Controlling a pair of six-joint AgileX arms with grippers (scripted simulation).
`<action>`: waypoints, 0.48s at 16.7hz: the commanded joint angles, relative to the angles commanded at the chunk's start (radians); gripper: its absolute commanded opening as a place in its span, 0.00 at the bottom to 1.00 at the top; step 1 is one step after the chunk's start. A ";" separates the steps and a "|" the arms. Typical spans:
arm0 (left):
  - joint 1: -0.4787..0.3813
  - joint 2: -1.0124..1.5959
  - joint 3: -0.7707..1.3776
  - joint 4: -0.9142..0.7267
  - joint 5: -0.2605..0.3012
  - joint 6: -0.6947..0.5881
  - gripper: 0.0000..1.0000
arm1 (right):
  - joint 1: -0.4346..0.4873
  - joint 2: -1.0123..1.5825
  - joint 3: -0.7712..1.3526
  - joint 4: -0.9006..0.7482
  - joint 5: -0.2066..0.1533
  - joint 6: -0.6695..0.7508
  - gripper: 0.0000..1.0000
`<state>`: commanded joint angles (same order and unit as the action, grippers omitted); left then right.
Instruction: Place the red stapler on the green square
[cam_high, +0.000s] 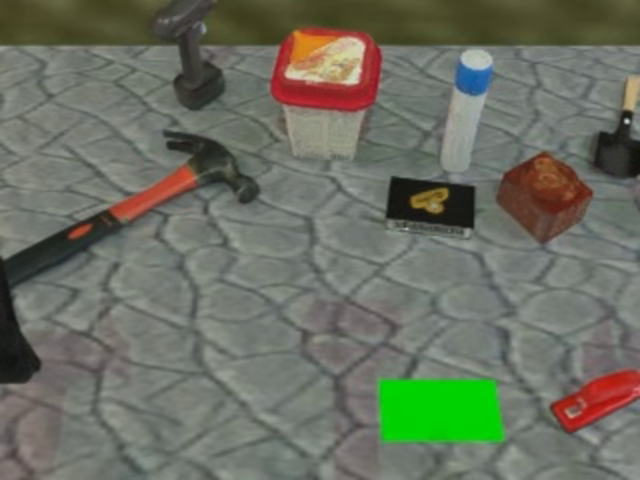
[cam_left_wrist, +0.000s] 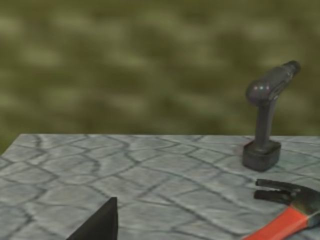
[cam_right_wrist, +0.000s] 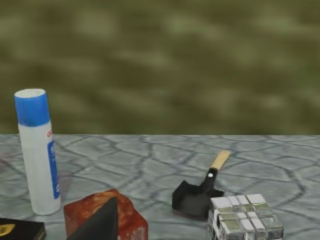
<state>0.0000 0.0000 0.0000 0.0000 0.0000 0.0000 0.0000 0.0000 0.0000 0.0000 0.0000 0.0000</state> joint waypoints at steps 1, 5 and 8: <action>0.000 0.000 0.000 0.000 0.000 0.000 1.00 | 0.000 0.000 0.000 0.000 0.000 0.000 1.00; 0.000 0.000 0.000 0.000 0.000 0.000 1.00 | 0.019 0.064 0.058 -0.057 -0.001 -0.065 1.00; 0.000 0.000 0.000 0.000 0.000 0.000 1.00 | 0.058 0.220 0.183 -0.183 0.001 -0.224 1.00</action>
<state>0.0000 0.0000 0.0000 0.0000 0.0000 0.0000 0.0582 0.2199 0.1826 -0.1827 0.0006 -0.2236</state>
